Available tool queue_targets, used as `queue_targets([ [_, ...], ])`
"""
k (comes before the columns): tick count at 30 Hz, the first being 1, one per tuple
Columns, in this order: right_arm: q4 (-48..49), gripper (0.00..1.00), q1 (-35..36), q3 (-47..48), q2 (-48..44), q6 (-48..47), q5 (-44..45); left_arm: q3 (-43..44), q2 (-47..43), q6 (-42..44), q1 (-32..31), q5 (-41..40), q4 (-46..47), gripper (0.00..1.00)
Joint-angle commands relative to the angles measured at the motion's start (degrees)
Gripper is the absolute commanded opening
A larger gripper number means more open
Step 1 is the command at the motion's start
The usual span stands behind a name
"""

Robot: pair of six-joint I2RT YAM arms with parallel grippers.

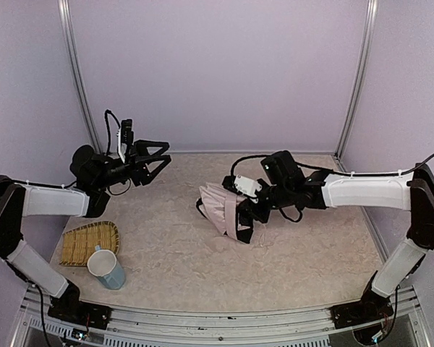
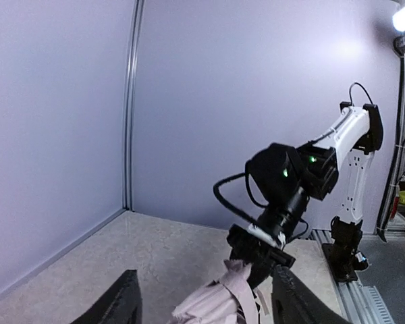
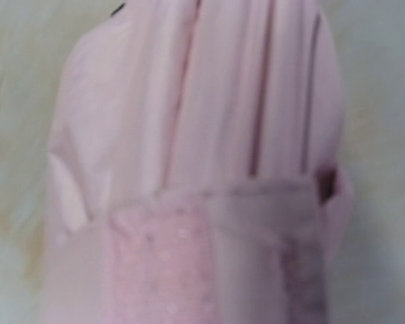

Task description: Put away the umbrella

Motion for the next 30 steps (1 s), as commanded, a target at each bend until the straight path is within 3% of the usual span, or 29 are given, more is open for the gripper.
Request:
queue_targets([
  [1, -2.1, 0.0, -1.8, 9.5, -6.5, -2.9, -1.1, -4.3, 1.1, -11.0, -2.7, 4.8, 18.5, 0.49],
  [5, -6.9, 0.0, -1.8, 18.2, -6.6, -5.2, 1.2, -3.1, -2.1, 6.9, -10.1, -0.8, 0.2, 0.39],
  [9, -9.2, 0.0, -1.8, 25.5, -6.0, -6.3, 1.0, 1.4, -2.3, 21.7, -16.8, -4.4, -14.5, 0.37],
  [11, -9.0, 0.0, -1.7, 27.7, -5.7, -6.9, -0.2, 2.6, -0.6, 21.9, -17.0, -6.8, -14.8, 0.43],
  [13, -9.0, 0.0, -1.6, 29.6, -5.3, -7.2, -1.2, 2.9, 1.5, 20.0, -16.3, -8.4, -12.0, 0.55],
  [16, -9.3, 0.0, -1.4, 32.1, -4.5, -7.2, -2.9, 4.3, 5.0, 21.2, -16.6, -9.1, -10.5, 0.6],
  [20, -8.9, 0.0, -1.4, 33.5, -4.6, -6.5, -4.7, 6.6, 9.0, 22.2, -16.7, -11.5, -11.8, 0.6],
  [30, -7.5, 0.0, -1.3, 33.4, -4.8, -6.2, -4.9, 10.3, 12.9, 22.9, -19.1, -8.4, -13.4, 0.51],
])
